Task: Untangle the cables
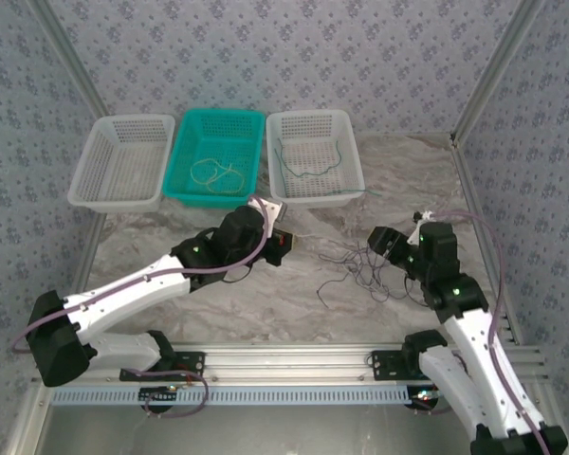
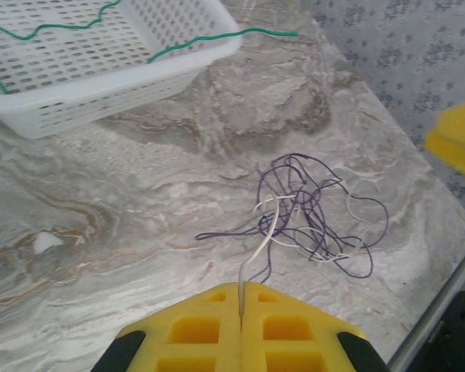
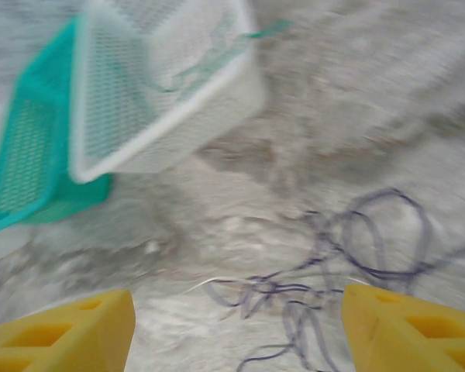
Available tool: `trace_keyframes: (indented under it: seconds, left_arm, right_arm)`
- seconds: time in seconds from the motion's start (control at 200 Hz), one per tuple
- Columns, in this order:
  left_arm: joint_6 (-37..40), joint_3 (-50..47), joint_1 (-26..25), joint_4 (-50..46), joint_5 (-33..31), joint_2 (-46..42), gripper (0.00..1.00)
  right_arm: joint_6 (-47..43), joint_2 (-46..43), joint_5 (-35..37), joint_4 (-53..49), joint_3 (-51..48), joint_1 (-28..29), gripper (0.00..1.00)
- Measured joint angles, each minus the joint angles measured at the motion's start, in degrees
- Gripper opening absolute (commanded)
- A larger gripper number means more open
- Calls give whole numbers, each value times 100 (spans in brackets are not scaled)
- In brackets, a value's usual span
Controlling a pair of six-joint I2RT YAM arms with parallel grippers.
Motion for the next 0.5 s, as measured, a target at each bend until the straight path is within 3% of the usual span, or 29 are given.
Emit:
trace_keyframes:
  seconds: [0.15, 0.27, 0.385, 0.5]
  left_arm:
    - [63, 7, 50, -96, 90, -24, 0]
    - [85, 28, 50, -175, 197, -63, 0]
    - [81, 35, 50, -173, 352, -127, 0]
    - [81, 52, 50, -173, 535, -157, 0]
  right_arm:
    - [-890, -433, -256, 1012, -601, 787, 72]
    - [-1858, -503, -146, 2120, -1268, 1550, 78]
    - [-2940, -26, -105, 3036, -1497, 2026, 76]
    - [-3746, 791, -109, 3862, -1495, 2107, 70]
